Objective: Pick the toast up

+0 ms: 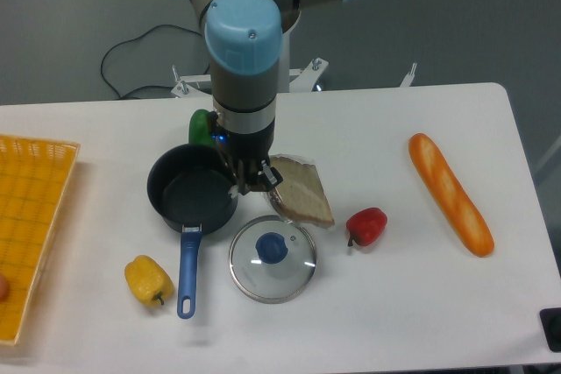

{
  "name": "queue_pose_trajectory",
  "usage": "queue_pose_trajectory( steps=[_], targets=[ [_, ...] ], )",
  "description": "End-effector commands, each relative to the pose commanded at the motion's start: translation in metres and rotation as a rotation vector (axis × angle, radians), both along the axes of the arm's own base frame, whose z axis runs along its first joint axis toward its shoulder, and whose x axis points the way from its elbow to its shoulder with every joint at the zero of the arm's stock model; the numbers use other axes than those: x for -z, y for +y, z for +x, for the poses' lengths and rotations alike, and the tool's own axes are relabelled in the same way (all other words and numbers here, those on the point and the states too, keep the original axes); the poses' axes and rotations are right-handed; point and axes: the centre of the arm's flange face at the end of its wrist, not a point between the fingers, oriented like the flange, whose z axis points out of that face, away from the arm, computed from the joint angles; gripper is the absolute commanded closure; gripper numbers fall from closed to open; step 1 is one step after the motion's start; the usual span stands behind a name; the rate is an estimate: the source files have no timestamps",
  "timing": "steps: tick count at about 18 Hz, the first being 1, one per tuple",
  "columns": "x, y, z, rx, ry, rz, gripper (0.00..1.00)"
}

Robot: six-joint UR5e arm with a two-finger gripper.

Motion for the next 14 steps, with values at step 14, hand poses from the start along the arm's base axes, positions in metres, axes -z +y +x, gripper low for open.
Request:
queue_pose_trajectory(
  steps=[14],
  targets=[
    [0.0012,-0.0024,0.0106,0.010,-0.015,0.006,0.99]
  ],
)
